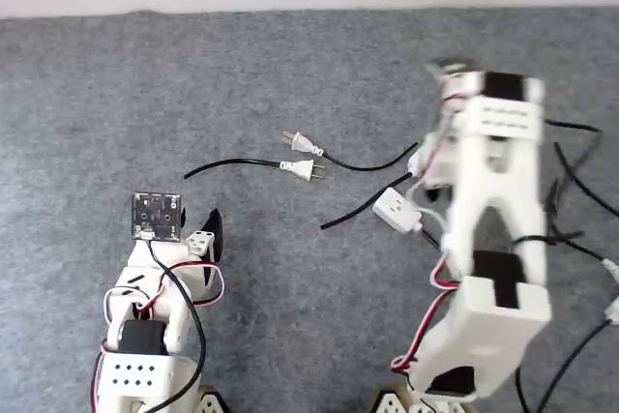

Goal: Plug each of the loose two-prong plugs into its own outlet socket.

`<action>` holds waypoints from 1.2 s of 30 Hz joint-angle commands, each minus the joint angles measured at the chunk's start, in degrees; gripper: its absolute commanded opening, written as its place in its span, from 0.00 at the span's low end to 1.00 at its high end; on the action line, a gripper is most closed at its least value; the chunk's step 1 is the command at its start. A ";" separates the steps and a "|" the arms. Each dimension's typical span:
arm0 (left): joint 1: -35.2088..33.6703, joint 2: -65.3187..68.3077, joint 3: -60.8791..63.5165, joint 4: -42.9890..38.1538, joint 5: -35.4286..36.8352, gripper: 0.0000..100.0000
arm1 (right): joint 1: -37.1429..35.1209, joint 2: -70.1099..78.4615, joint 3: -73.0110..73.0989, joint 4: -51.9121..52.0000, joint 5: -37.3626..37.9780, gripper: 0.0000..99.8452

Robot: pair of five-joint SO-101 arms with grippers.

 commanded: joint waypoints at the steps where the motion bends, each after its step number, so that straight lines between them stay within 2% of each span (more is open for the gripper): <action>1: -0.62 -0.18 -3.38 -2.20 0.79 0.17 | -1.63 -0.31 6.59 -9.27 4.31 0.07; 7: -0.62 -0.09 -3.38 -2.20 0.88 0.17 | -2.33 -0.84 18.02 -20.53 10.90 0.10; 13: -3.52 3.87 -7.34 -0.26 3.08 0.17 | -5.14 -0.31 19.08 -21.23 12.92 0.25; 22: -4.31 26.20 -15.08 -6.24 3.43 0.22 | -6.55 -0.13 19.16 -21.93 13.19 0.25; 27: -6.07 30.33 -17.36 -7.30 3.60 0.22 | -8.84 2.77 21.98 -24.04 15.91 0.25; 29: -6.07 30.33 -17.36 -7.30 3.60 0.22 | -10.42 4.26 21.89 -22.73 17.58 0.22; 34: -6.07 30.33 -17.36 -7.38 3.60 0.22 | -12.18 3.12 20.92 -20.44 17.58 0.04; 36: -6.07 30.33 -17.36 -7.38 3.52 0.22 | -12.35 1.36 21.19 -19.38 17.41 0.01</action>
